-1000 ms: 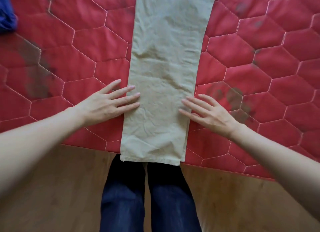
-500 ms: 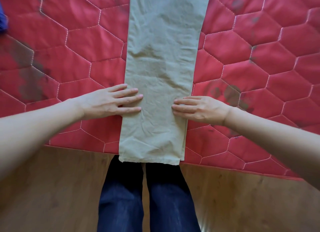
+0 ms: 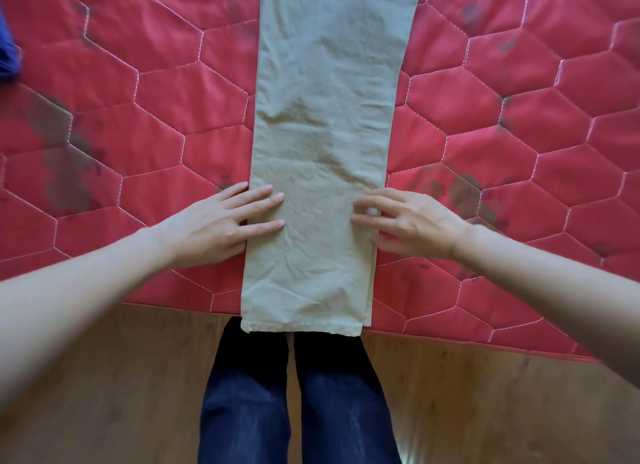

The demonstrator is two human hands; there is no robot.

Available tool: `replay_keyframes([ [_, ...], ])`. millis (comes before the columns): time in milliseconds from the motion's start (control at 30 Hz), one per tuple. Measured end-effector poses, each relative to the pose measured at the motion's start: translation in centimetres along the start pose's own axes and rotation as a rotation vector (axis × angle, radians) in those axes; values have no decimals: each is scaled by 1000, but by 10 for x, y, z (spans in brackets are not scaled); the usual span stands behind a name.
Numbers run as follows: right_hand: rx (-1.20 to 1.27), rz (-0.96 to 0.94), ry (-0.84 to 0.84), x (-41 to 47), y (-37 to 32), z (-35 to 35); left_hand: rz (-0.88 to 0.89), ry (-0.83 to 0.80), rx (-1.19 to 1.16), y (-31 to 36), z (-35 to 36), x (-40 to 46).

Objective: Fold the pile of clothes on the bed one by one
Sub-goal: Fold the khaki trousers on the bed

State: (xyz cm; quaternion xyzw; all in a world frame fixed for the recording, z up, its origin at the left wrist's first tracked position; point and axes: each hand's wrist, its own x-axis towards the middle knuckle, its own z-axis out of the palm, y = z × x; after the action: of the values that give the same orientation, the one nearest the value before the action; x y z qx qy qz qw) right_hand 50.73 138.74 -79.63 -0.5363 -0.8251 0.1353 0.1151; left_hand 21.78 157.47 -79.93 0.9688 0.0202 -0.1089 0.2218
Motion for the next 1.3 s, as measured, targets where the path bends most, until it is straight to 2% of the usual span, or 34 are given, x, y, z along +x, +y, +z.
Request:
replay_keyframes([
  [67,66,284,70,-3,-14,7,-70,109,-29,7,6,-5],
  [267,400,1066,244,1,-78,27,-772,431,-403,64,27,-7],
  [367,485,1414,334,12,-106,32,-1118,596,-621,84,29,2],
  [500,502,1696,320,20,-121,34,-1293,589,-683,104,30,4],
  [600,527,1710,378,23,-129,32,-1332,592,-725,108,27,0],
  [733,489,1651,531,23,-139,31,-1253,623,-731,113,22,-3],
  [867,537,1736,429,10,-139,39,-1321,532,-750,116,26,-5],
  [1033,476,1585,442,2,-145,42,-1270,536,-766,118,30,-1],
  [1167,503,1675,403,-4,-141,46,-1330,510,-753,119,33,-3],
  [1300,468,1558,466,-9,-127,45,-1289,516,-593,110,32,-4],
])
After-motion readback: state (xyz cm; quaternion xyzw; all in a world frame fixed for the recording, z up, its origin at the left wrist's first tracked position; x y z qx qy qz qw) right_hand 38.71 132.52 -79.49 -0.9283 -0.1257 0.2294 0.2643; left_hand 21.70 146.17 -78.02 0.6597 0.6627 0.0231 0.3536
